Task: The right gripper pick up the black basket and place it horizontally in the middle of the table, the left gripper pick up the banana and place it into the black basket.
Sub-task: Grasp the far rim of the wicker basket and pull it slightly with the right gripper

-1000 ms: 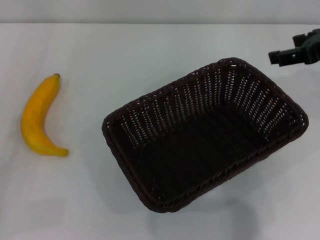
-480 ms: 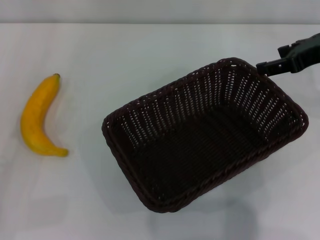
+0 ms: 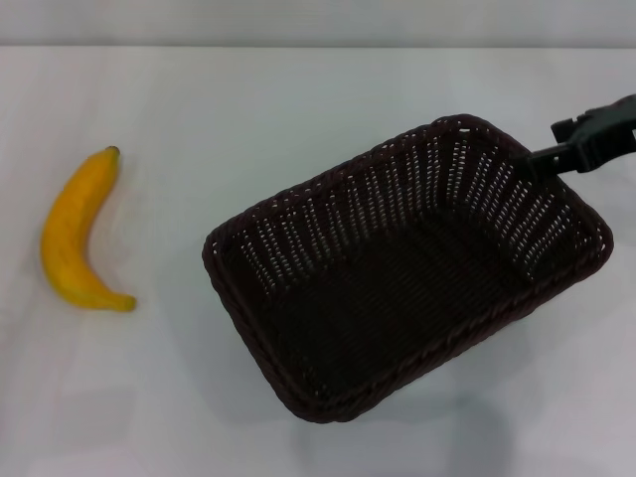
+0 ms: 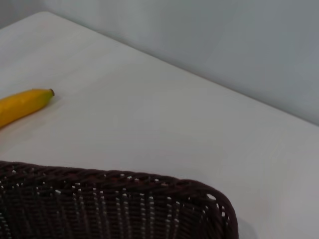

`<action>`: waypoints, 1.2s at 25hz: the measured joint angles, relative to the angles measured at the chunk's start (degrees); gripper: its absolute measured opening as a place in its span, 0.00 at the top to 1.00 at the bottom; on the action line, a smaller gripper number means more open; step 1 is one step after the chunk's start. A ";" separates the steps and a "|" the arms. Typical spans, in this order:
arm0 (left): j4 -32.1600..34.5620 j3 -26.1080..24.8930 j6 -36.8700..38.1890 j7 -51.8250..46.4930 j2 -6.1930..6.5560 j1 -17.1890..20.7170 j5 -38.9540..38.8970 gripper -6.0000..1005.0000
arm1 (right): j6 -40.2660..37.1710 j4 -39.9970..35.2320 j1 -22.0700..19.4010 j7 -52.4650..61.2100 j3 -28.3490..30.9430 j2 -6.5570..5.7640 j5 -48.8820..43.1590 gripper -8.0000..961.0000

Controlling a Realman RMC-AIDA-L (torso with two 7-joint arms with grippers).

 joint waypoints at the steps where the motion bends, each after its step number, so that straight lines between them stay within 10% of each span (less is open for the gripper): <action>1: 0.08 0.00 0.03 -0.11 0.00 0.00 0.00 0.17 | -0.38 0.01 -0.08 0.15 0.00 0.00 0.00 0.20; 30: -0.03 0.00 0.77 -0.49 0.09 -0.44 0.97 0.17 | -12.61 -1.84 3.39 7.69 -2.40 0.42 -9.69 0.21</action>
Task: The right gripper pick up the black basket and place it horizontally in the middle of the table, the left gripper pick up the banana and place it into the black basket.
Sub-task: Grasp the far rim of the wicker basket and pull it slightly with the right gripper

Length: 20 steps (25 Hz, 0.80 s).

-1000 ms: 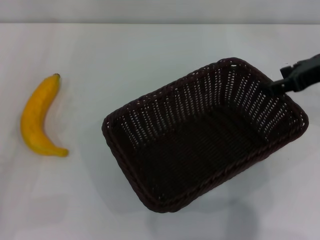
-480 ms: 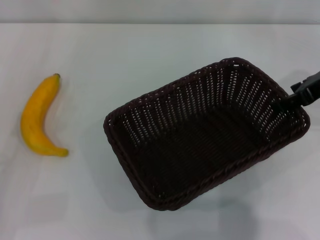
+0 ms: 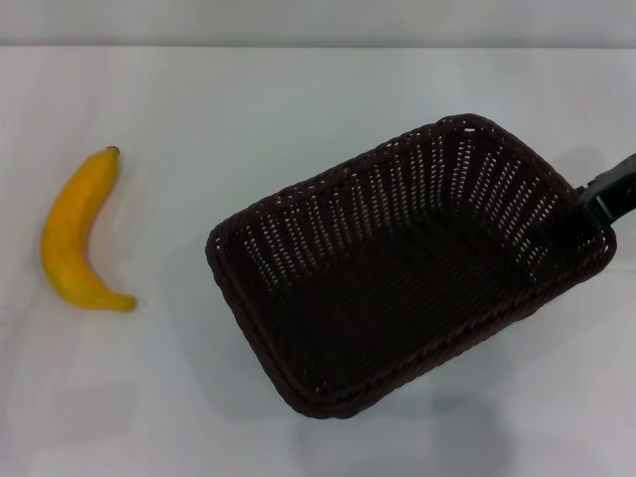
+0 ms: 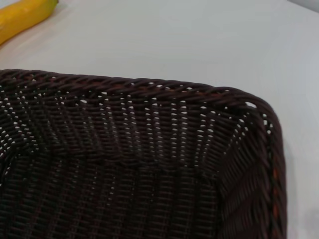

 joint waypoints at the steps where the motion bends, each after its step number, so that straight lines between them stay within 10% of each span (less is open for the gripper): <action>1: -0.05 0.00 0.00 0.00 0.00 -0.07 0.00 0.17 | 0.05 0.00 0.01 0.02 -0.23 0.01 0.01 0.22; 20: -0.20 0.00 -0.01 0.00 -0.09 -0.22 0.44 0.17 | 0.27 0.67 -0.12 1.22 -1.68 0.19 0.57 0.29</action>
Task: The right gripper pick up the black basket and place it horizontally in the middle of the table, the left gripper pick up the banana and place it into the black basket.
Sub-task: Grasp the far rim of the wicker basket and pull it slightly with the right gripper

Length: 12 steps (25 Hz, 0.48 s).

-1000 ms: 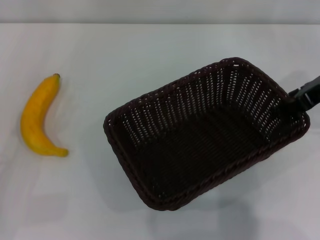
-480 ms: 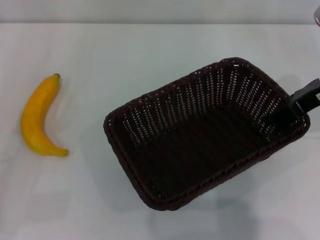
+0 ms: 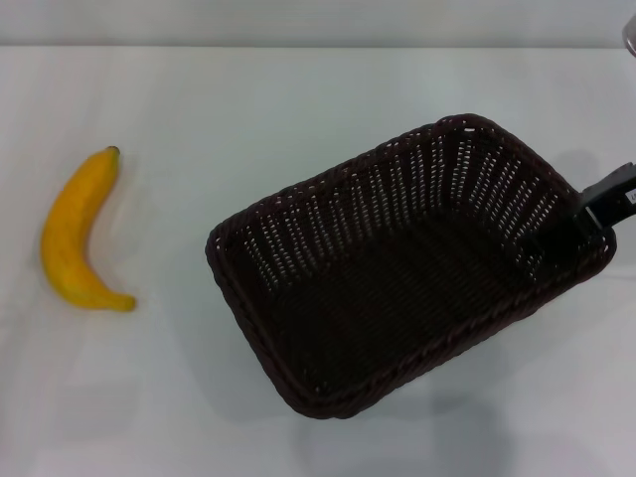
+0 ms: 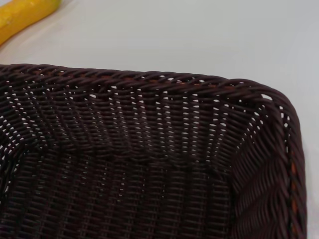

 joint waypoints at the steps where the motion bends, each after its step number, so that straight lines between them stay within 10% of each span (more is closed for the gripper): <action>1: -0.01 0.00 -0.02 0.00 0.00 0.03 0.00 0.17 | 0.03 0.02 -0.06 0.00 -0.01 0.00 0.16 0.29; 12: -0.03 0.55 -0.13 0.00 0.00 0.18 0.09 0.17 | 1.81 2.88 -0.41 -0.23 -1.18 -0.06 1.72 0.29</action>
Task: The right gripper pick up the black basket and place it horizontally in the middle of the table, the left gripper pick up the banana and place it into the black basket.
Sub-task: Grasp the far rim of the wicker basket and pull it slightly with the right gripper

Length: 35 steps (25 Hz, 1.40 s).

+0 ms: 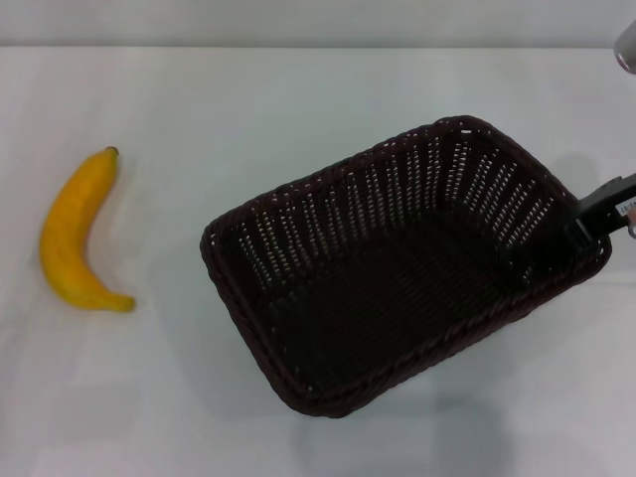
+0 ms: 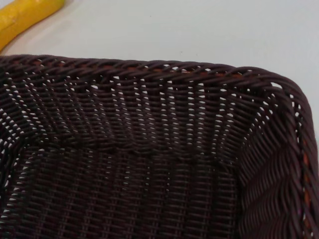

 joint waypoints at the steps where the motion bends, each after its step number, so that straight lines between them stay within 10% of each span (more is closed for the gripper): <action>1: 0.00 0.01 0.00 0.00 0.00 0.01 0.00 0.17 | 0.15 0.26 0.05 -0.07 -0.04 0.00 0.07 0.29; 26: 0.00 0.15 -0.38 -0.01 0.01 0.11 -0.01 0.17 | -0.13 -1.72 -0.18 1.17 -1.73 0.04 0.51 0.46; 35: 0.00 0.24 0.01 -0.07 0.01 -0.16 0.01 0.17 | -0.39 -2.85 0.19 1.98 -2.20 -0.05 0.18 0.81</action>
